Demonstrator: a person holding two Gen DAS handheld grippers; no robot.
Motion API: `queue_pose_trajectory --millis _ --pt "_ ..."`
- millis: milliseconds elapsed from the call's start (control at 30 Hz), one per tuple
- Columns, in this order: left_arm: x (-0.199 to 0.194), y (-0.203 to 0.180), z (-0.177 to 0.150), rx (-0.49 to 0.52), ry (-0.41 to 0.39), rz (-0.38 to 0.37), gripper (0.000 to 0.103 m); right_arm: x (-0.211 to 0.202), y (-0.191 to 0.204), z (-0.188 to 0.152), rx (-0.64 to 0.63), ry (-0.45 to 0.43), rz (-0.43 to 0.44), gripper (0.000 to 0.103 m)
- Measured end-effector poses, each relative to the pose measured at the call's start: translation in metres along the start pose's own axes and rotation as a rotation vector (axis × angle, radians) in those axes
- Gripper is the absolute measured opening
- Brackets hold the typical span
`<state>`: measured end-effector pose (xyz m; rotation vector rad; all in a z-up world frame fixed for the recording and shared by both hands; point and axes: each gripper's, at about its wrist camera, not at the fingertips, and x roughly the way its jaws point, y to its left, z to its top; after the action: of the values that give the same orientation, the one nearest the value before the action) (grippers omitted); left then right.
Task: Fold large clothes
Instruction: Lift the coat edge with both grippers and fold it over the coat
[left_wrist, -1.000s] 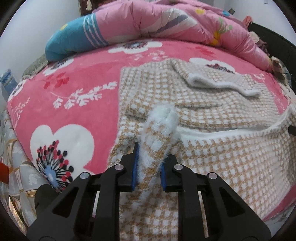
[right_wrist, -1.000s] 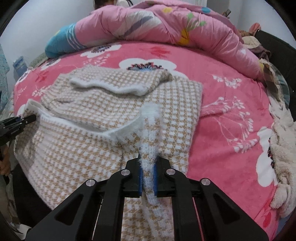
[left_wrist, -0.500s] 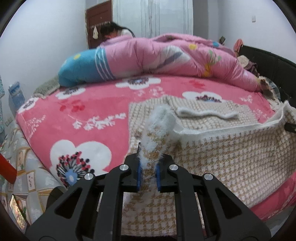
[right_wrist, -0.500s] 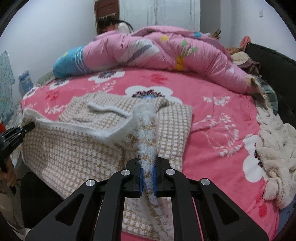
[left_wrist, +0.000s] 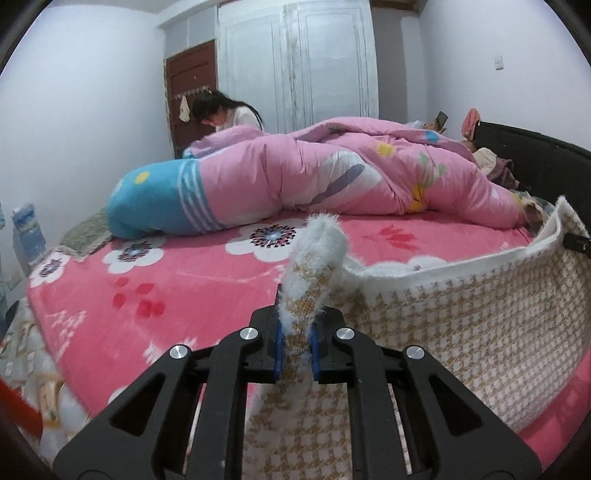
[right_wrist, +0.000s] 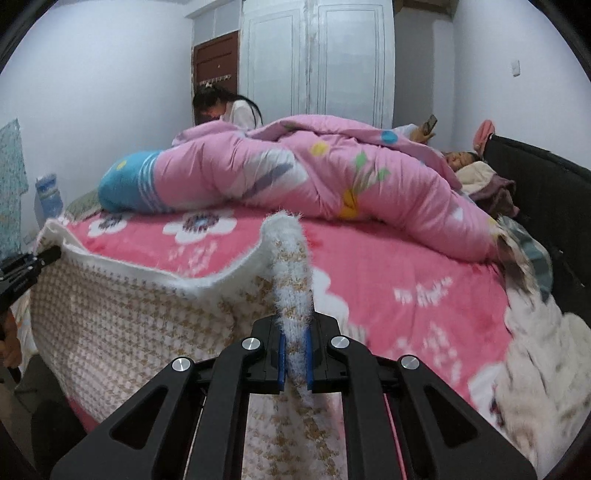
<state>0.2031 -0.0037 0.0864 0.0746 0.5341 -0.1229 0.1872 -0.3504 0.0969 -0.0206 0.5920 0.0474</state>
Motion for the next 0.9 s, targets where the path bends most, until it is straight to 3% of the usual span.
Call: queue_pose_trajectory --millis 133,233,300,333,367,400,433,567,633,700,767,833,900 --pt "0.084 0.003 0.020 -0.001 0.107 -0.035 0.010 0.073 -0.015 0.022 0.043 0.048 -0.007 0.007" --pt "0.159 0.003 0.012 -0.026 0.264 -0.074 0.014 0.147 -0.028 0.012 0.089 0.160 -0.020 0.008" --pt "0.199 0.006 -0.006 -0.052 0.382 -0.089 0.017 0.195 -0.043 -0.009 0.167 0.283 0.009 0.008" --pt "0.219 0.011 -0.018 -0.070 0.450 -0.088 0.026 0.210 -0.049 -0.019 0.208 0.332 0.023 0.016" --pt "0.229 0.017 -0.026 -0.091 0.483 -0.086 0.034 0.221 -0.057 -0.028 0.258 0.370 0.036 0.033" --pt "0.230 0.026 -0.030 -0.131 0.475 -0.096 0.042 0.225 -0.068 -0.035 0.323 0.386 0.035 0.039" --pt "0.228 0.034 -0.029 -0.158 0.458 -0.106 0.043 0.220 -0.074 -0.037 0.355 0.371 0.033 0.045" --pt "0.192 0.056 -0.007 -0.233 0.299 -0.176 0.041 0.184 -0.085 -0.018 0.374 0.216 0.047 0.048" --pt "0.196 0.045 0.000 -0.240 0.316 -0.265 0.042 0.190 -0.069 -0.010 0.340 0.221 0.099 0.048" --pt "0.216 0.020 -0.004 -0.205 0.396 -0.307 0.046 0.217 -0.045 -0.008 0.314 0.304 0.184 0.048" --pt "0.240 0.003 -0.021 -0.172 0.486 -0.240 0.049 0.241 -0.035 -0.017 0.322 0.374 0.213 0.048" --pt "0.250 0.016 -0.033 -0.254 0.482 -0.250 0.045 0.264 -0.046 -0.030 0.388 0.420 0.146 0.047" --pt "0.245 0.036 -0.031 -0.361 0.464 -0.240 0.041 0.265 -0.079 -0.041 0.544 0.426 0.057 0.044"
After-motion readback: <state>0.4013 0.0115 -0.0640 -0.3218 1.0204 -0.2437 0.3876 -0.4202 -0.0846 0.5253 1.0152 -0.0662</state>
